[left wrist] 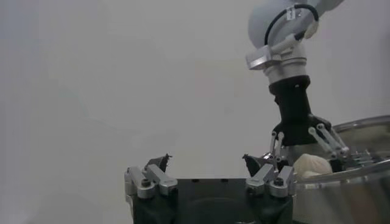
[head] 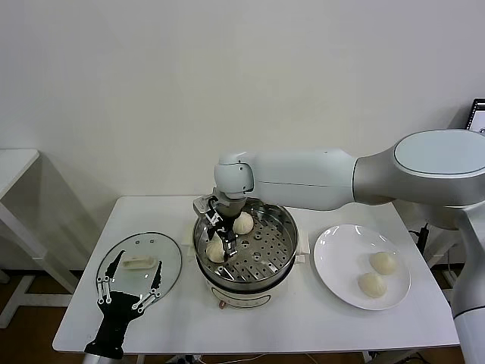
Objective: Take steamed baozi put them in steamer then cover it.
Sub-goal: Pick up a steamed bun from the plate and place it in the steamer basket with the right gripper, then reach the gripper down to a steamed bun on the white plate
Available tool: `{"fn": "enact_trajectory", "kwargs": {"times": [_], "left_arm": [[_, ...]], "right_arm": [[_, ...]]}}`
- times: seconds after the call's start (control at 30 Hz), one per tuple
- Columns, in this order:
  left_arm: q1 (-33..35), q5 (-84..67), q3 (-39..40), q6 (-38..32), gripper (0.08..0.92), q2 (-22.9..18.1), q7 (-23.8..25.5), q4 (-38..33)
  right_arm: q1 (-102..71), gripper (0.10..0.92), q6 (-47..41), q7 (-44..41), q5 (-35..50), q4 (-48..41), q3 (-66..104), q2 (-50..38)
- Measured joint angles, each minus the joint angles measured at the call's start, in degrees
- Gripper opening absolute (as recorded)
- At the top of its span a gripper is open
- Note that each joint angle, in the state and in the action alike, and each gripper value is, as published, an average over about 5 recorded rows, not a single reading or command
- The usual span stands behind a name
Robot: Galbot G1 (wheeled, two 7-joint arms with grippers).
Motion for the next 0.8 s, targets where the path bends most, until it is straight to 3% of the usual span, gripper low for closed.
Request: {"fn": "enact_trajectory", "kwargs": {"times": [0.27, 0.8], "left_arm": [[-0.11, -0.02, 0.12, -0.02, 0.823, -0.13, -0.06, -0.02], [-0.6, 0.43, 0.85, 0.25, 0.823, 0.18, -0.08, 0.3]], "right_arm": [[3.11, 0.823, 1.29, -2.36, -2.6, 4.85, 2.5, -7.72], [2.01, 0.823, 11.07, -13.69, -13.48, 4.44, 7.29, -36.85]]}}
